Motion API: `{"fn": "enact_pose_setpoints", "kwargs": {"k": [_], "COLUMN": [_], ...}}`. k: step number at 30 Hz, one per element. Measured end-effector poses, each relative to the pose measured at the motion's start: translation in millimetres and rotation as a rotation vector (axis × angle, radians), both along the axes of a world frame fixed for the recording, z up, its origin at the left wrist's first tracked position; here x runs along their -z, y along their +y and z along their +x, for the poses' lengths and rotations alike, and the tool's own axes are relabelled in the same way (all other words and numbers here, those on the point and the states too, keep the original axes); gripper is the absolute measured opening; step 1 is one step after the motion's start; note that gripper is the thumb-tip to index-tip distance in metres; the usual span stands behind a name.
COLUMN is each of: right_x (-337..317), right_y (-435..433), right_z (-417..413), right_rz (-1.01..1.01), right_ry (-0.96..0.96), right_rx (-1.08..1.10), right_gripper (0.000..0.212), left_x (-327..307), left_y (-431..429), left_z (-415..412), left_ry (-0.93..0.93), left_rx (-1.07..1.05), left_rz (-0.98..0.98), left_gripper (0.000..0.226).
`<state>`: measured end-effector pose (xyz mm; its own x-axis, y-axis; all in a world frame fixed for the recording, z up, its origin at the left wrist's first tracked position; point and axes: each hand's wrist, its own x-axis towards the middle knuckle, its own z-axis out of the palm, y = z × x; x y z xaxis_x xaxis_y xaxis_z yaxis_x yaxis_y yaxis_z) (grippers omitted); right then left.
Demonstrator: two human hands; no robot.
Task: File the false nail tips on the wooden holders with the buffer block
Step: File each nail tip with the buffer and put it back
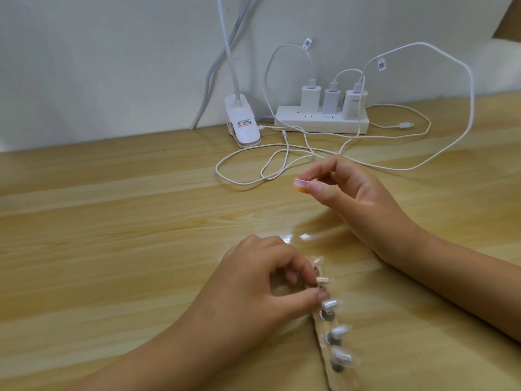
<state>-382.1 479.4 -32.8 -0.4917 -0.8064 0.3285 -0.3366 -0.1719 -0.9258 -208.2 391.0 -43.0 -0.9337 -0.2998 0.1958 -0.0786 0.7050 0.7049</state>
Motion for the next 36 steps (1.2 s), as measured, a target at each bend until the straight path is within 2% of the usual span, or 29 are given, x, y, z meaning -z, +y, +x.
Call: {"fn": "enact_pose_setpoints", "kwargs": {"k": [2, 6, 8, 13, 15, 19, 22, 25, 27, 28, 30, 32, 34, 36], "right_x": [-0.8, -1.3, -1.2, -0.6, 0.0, 0.4, -2.1, -14.4, -19.2, -17.4, -9.1, -3.9, -8.5, -14.3], "right_y": [0.0, -0.4, -0.3, 0.0, 0.0, 0.1, 2.2, 8.8, 14.1, 15.0, 11.7, 6.5, 5.3, 8.5], "right_z": [0.8, -1.2, -3.7, -8.1, -6.9, -5.5, -4.2, 2.3, 11.5, 15.2, 17.5, 12.5, 8.3, 9.9], "right_rz": [0.003, -0.006, -0.017, -0.031, -0.032, -0.028, -0.056, -0.256, -0.315, -0.291, -0.105, 0.016, -0.019, -0.08], "right_ry": [-0.001, -0.051, -0.117, -0.177, -0.155, -0.138, -0.124, -0.058, 0.06, 0.144, 0.23, 0.131, -0.017, -0.004], "right_rx": [0.001, -0.009, -0.005, 0.021, 0.005, 0.003, 0.014, -0.048, -0.071, -0.078, -0.107, -0.069, -0.003, -0.029], "right_gripper": [0.028, 0.017, 0.022, 0.021, 0.02, 0.022, 0.02, 0.015, 0.018, 0.017, 0.014, 0.016, 0.019, 0.023], "left_x": [-1.0, -2.8, -2.3, -7.5, -10.6, -13.2, -10.2, -5.4, -2.8, -1.9, -1.9, -2.3, -2.0, -1.9], "left_y": [1.7, -0.4, -2.8, -7.7, -9.2, -16.3, -20.5, -21.9, -22.4, -22.3, -22.2, -22.1, -22.2, -22.7], "left_z": [-1.2, -1.5, 2.0, 7.3, 4.5, -0.7, -3.9, -5.5, -5.6, -5.5, -4.5, -4.0, -4.0, -4.8], "left_ry": [-0.006, -0.04, -0.028, 0.298, 0.406, 0.46, 0.407, 0.313, 0.283, 0.282, 0.29, 0.29, 0.28, 0.28], "left_rx": [-0.02, -0.049, -0.024, -0.114, -0.158, -0.183, -0.178, -0.13, -0.11, -0.106, -0.102, -0.101, -0.107, -0.117], "left_rz": [0.023, 0.2, 0.32, 0.704, 0.782, 0.771, 0.749, 0.701, 0.67, 0.66, 0.652, 0.648, 0.643, 0.636], "left_gripper": [0.035, 0.023, 0.022, 0.016, 0.009, 0.013, 0.015, 0.008, 0.006, 0.007, 0.007, 0.005, 0.003, 0.003]}}
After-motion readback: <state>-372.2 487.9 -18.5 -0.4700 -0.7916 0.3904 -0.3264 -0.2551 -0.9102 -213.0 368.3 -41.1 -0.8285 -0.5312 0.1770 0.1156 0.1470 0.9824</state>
